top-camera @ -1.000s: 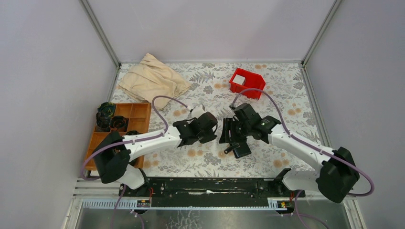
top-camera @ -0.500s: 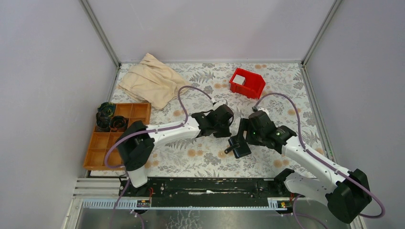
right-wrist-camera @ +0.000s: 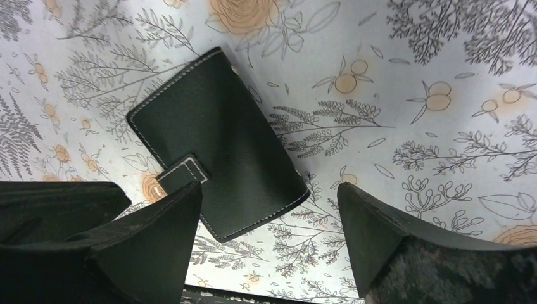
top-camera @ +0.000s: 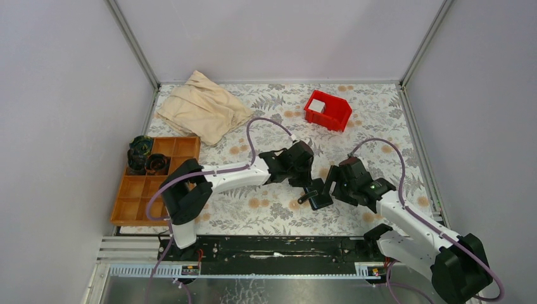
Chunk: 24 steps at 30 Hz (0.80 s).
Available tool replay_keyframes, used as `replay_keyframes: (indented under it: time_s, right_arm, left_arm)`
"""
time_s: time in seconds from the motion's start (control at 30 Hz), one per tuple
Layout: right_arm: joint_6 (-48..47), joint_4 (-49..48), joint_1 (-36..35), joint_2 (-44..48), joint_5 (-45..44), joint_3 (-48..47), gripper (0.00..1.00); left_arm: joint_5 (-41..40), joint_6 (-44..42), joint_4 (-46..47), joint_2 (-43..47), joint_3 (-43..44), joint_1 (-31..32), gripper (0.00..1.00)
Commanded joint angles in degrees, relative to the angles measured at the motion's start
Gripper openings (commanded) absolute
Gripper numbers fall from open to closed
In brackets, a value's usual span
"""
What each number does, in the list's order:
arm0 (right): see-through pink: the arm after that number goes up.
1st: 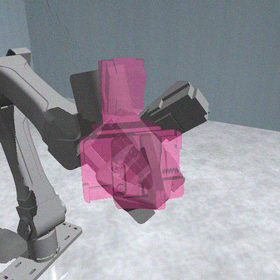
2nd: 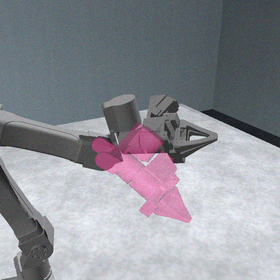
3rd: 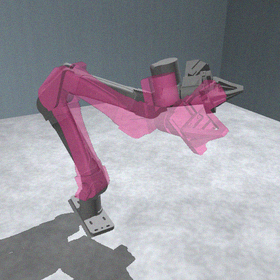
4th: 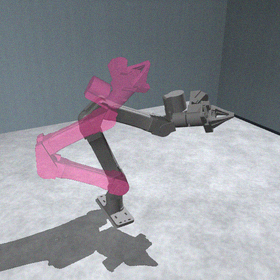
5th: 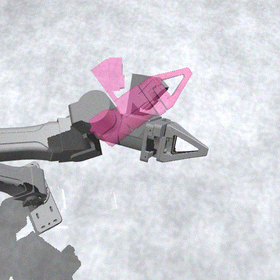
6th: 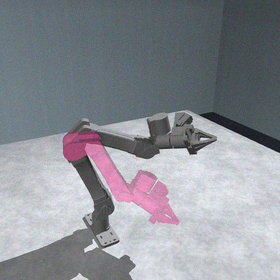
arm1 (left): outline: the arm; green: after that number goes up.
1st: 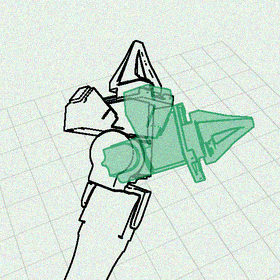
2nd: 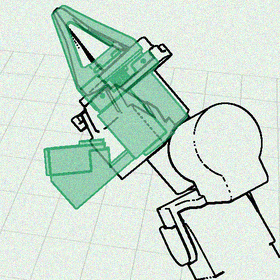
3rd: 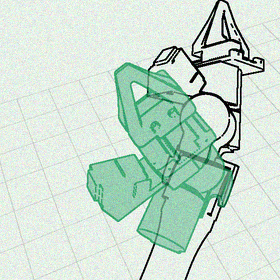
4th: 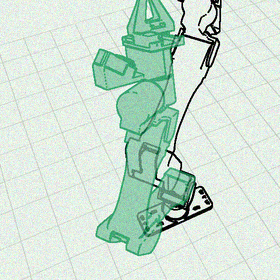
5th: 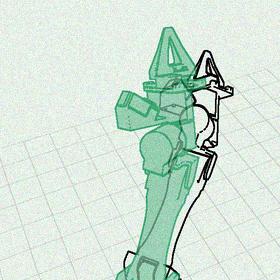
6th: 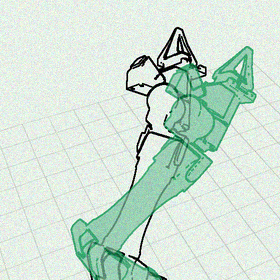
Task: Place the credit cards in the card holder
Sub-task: Close the card holder at the center of the board.
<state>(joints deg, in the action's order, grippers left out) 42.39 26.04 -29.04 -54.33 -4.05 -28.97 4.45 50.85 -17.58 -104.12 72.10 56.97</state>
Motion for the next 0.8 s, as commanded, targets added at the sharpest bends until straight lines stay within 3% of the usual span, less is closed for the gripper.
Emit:
replay_keyframes:
  time_s: [0.0,0.43,0.77]
  right_arm:
    - [3.3,-4.2,0.9,1.3,2.5,2.3,0.85]
    - [5.6,-8.8,1.7,3.5,4.6,7.7,0.84]
    - [5.3,-11.7,2.3,2.5,7.4,10.8,0.84]
  left_arm:
    - [2.9,-2.3,3.7,-1.6,-0.2,1.3,0.02]
    - [3.5,-1.9,3.9,-3.5,-2.8,3.3,0.02]
    - [-2.3,0.3,-1.7,-4.2,-4.8,3.3,0.02]
